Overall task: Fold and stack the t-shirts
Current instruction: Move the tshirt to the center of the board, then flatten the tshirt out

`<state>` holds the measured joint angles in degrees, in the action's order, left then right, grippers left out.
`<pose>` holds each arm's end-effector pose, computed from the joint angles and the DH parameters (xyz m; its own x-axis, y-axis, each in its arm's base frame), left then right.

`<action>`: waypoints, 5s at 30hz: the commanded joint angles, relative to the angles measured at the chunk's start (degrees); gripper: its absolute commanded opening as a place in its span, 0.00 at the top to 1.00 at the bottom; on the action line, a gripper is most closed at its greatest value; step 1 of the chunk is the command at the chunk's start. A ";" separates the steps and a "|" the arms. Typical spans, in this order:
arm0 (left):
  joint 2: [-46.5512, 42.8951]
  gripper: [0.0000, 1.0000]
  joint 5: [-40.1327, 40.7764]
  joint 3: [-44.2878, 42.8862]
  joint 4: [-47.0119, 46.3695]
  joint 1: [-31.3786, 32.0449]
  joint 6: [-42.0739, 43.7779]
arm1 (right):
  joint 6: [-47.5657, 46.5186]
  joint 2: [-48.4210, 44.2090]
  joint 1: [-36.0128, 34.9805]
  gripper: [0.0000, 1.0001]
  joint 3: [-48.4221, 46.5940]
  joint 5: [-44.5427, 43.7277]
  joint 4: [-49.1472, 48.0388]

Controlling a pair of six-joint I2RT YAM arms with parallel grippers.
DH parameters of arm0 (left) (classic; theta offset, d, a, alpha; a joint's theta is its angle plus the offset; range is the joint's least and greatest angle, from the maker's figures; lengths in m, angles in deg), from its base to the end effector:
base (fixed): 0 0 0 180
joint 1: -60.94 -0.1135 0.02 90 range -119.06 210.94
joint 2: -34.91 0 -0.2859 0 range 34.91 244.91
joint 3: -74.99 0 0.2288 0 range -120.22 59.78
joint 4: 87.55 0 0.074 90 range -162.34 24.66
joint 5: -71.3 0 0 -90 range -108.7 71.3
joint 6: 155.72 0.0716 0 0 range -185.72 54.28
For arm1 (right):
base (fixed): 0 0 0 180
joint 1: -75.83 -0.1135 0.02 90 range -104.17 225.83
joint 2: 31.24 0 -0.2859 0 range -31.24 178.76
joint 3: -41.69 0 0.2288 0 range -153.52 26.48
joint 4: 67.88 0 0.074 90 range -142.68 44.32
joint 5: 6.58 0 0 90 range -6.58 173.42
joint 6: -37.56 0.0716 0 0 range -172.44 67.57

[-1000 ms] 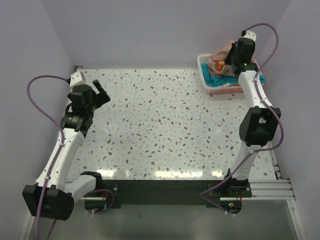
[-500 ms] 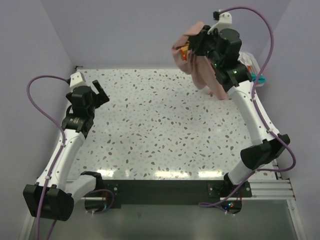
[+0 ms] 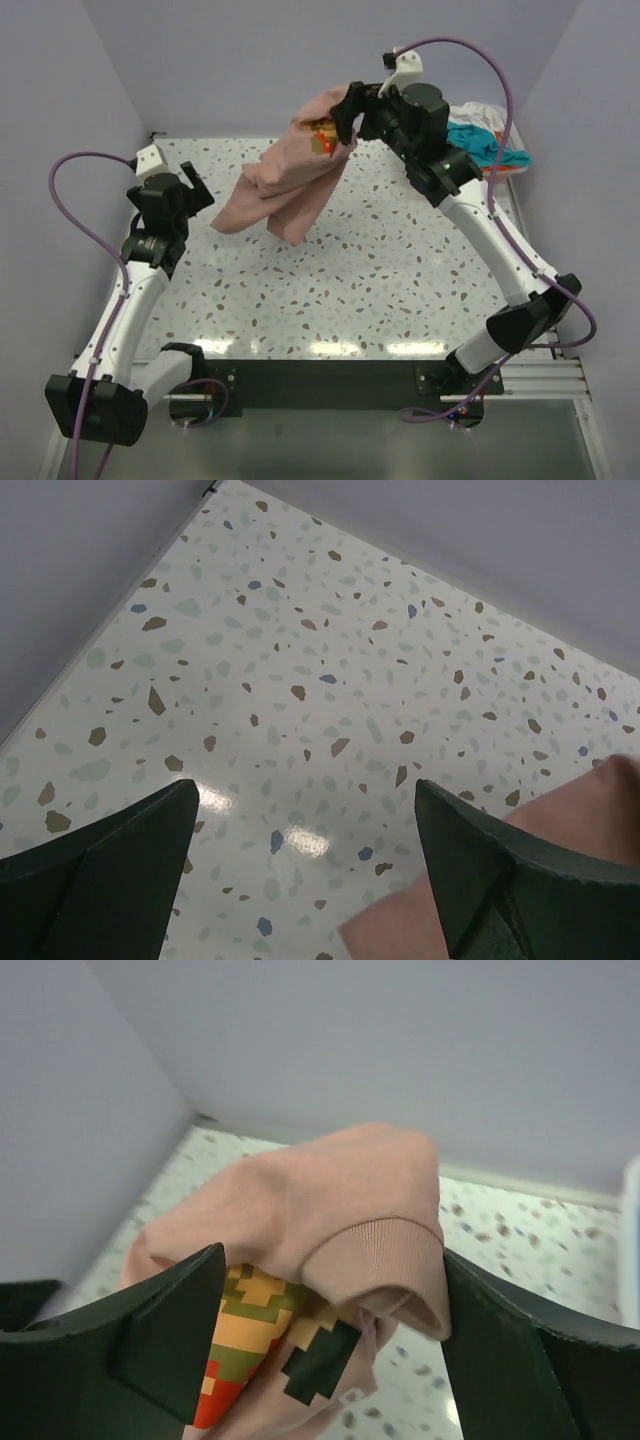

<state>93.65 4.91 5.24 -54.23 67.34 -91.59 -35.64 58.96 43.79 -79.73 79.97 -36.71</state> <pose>0.2272 0.0034 0.3486 -0.2233 -0.3773 -0.8988 -0.4040 0.8750 -0.2669 0.3093 0.1885 0.5181 -0.1376 0.2542 -0.9573 -0.4583 0.8405 0.2891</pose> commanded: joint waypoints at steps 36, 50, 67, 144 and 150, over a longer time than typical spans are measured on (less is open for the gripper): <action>19.83 0.39 -7.88 14.91 5.80 2.22 -21.24 | -1.59 5.08 1.88 0.07 14.10 -7.37 8.91; 27.04 0.76 -12.10 14.91 -1.93 2.22 -19.13 | -2.38 8.33 2.41 0.07 13.75 -4.74 8.73; 18.61 1.00 -8.77 6.38 0.70 2.05 -15.01 | -1.95 23.35 6.01 0.08 5.50 4.49 11.72; 20.88 1.00 -17.99 0.76 0.96 -14.57 0.47 | 4.65 15.88 11.55 0.40 27.04 8.54 5.12; 21.85 1.00 -18.26 -0.03 1.05 -15.09 1.08 | 3.60 24.58 11.55 0.42 20.27 9.24 5.22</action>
<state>114.89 -13.78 7.84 -51.65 52.93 -92.01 -31.88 81.62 55.16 -55.62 87.84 -29.59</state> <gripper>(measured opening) 0.012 0.588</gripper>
